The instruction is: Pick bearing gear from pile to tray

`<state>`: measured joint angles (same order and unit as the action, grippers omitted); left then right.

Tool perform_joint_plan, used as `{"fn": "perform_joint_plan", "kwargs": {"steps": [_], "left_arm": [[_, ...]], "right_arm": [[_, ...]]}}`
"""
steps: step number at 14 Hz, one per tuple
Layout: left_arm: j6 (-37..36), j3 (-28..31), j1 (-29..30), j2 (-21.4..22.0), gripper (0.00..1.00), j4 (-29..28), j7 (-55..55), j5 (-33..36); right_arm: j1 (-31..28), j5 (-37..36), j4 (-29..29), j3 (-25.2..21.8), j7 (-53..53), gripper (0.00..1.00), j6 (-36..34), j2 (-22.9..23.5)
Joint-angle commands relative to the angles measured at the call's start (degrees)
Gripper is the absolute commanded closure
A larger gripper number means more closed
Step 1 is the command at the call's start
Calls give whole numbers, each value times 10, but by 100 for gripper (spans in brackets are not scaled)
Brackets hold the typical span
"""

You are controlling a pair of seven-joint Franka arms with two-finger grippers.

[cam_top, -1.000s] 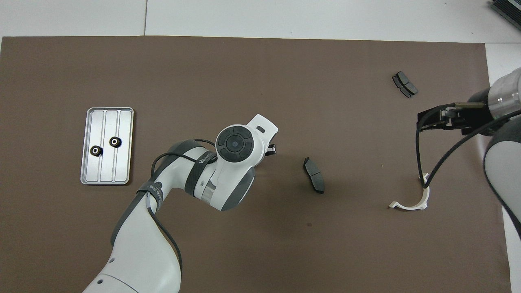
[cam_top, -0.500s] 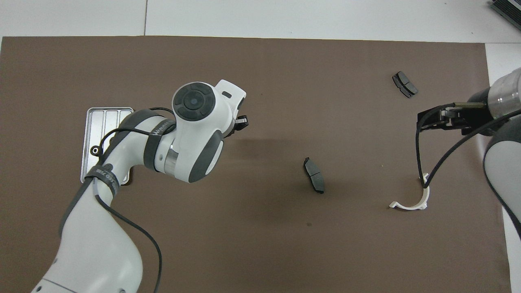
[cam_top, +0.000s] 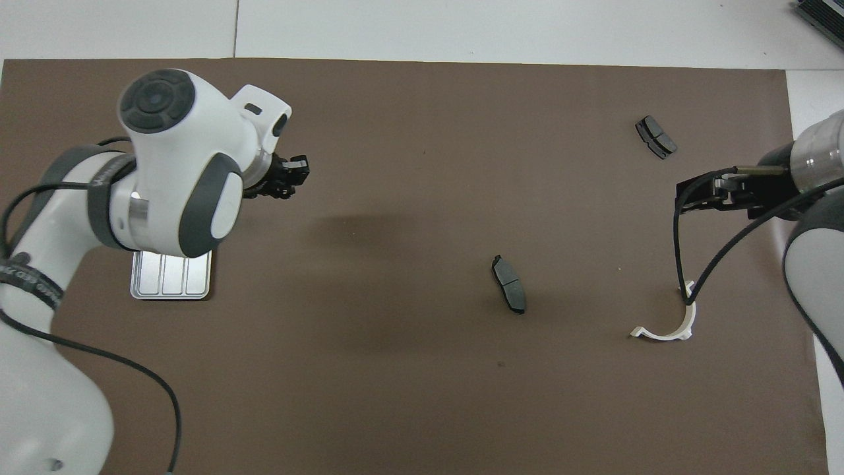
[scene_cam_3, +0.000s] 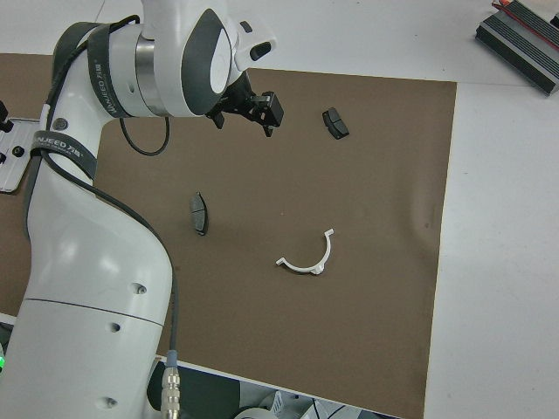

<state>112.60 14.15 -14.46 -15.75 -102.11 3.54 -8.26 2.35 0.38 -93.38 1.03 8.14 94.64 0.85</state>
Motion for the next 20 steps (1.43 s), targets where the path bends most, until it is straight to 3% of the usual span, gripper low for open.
{"fn": "perform_joint_plan", "kwargs": {"steps": [1,6,7,10,11,13,17,20], "left_arm": [[6,-8,22,41,75,-63,59,-2],[46,-8,22,57,70,-144,61,-1],[48,-8,22,57,60,-146,61,-1],[43,-8,21,57,18,-141,60,-1],[43,-8,17,58,13,-131,58,0],[16,-8,17,65,9,-86,57,0],[-122,-7,22,60,3,60,53,1],[-208,-8,16,67,0,134,53,50]], "right_arm": [[-2,11,-1,-2,-8,0,-4,0],[-2,11,-1,-2,-8,0,-4,0],[-2,12,-1,-2,-8,0,-4,0],[-2,12,-1,-2,-8,0,-4,0],[-2,12,-1,-2,-8,0,-4,0],[-2,12,-1,-2,-8,0,-4,0],[-2,12,0,-2,-8,0,-4,0],[-2,12,-1,-2,-8,0,-4,0]]}}
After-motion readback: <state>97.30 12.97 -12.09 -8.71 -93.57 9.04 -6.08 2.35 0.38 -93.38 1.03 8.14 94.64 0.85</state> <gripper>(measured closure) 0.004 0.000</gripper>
